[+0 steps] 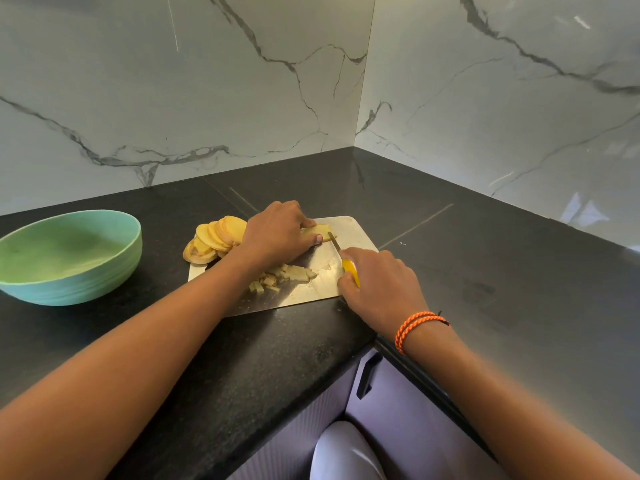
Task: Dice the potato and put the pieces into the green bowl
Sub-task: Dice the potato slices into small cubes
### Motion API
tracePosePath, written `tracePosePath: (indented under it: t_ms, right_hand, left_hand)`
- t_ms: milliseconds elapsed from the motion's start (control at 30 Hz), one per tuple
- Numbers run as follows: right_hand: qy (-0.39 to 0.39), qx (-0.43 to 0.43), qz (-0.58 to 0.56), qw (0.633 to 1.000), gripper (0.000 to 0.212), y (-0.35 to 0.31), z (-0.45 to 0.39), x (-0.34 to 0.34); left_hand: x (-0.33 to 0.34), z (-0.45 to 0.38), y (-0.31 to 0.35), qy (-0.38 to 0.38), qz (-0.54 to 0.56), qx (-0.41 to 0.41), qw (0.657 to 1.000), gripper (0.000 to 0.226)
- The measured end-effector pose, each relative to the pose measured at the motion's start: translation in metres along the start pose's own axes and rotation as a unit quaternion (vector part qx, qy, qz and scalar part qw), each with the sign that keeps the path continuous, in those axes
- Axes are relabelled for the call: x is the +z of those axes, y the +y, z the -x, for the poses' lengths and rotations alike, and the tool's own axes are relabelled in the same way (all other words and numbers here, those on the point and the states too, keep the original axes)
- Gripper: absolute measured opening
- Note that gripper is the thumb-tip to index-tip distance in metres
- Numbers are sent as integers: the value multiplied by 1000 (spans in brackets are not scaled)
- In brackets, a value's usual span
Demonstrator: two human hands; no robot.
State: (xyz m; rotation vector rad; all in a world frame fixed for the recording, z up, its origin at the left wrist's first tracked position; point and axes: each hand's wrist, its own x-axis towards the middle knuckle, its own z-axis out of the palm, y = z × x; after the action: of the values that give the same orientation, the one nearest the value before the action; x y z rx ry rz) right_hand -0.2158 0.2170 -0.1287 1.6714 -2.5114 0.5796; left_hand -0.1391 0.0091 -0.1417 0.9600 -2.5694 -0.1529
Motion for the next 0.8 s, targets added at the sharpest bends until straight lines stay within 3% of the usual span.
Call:
tracePosePath:
  t_ms: [367,800]
  right_hand:
    - [74,19,-68,995,44,-5,2,6]
    - [57,20,-20,998,43,-8,-36,18]
  left_hand:
    - [-6,2,-5,-9,22,1,1000,52]
    - [-7,0,-7,9,50,-3,999,50]
